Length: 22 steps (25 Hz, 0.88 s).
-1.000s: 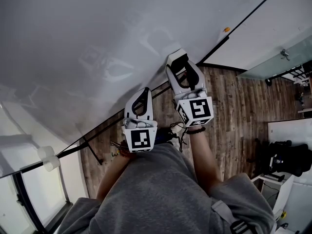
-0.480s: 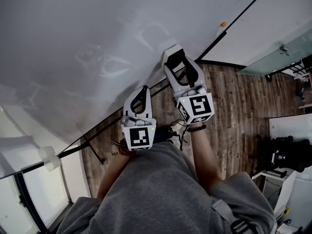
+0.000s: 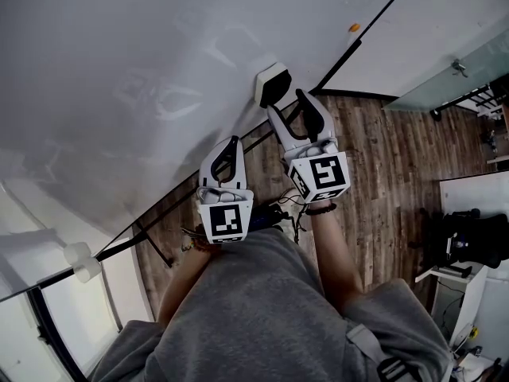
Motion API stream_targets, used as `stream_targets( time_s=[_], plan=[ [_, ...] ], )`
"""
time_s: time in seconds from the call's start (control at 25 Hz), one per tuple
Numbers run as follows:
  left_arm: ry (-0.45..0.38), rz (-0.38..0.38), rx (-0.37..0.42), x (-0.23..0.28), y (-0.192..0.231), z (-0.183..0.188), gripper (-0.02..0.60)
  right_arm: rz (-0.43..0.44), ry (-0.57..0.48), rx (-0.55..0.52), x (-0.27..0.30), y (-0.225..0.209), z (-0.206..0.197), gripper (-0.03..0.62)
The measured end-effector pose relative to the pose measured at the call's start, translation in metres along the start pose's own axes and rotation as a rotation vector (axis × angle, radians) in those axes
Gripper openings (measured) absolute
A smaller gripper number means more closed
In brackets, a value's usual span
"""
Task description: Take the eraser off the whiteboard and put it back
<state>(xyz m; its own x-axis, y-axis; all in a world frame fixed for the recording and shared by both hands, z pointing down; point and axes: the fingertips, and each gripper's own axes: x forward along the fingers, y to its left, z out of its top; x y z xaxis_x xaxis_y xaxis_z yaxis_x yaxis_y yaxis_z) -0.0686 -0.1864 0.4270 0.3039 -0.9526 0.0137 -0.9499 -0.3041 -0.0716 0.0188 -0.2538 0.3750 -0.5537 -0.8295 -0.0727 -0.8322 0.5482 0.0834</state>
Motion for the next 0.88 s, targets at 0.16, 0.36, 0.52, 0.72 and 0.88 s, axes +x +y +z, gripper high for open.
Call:
stream_targets(
  time_s=[0.16, 0.36, 0.52, 0.72, 0.88],
  plan=[
    [-0.003, -0.009, 0.006, 0.002, -0.002, -0.003, 0.005, -0.03, 0.005, 0.011, -0.007, -0.006, -0.004, 0.258],
    [-0.005, -0.022, 0.006, 0.003, -0.004, -0.004, 0.005, -0.058, 0.012, 0.02, -0.015, -0.011, -0.008, 0.258],
    [-0.004, -0.032, 0.004, 0.005, -0.006, -0.004, 0.005, -0.07, 0.023, 0.028, -0.021, -0.012, -0.013, 0.256],
    [0.0, -0.043, 0.004, 0.005, -0.008, -0.005, 0.005, -0.077, 0.037, 0.04, -0.026, -0.007, -0.02, 0.255],
    [0.001, -0.047, 0.003, 0.005, -0.008, -0.006, 0.005, -0.088, 0.045, 0.047, -0.029, -0.006, -0.025, 0.244]
  ],
)
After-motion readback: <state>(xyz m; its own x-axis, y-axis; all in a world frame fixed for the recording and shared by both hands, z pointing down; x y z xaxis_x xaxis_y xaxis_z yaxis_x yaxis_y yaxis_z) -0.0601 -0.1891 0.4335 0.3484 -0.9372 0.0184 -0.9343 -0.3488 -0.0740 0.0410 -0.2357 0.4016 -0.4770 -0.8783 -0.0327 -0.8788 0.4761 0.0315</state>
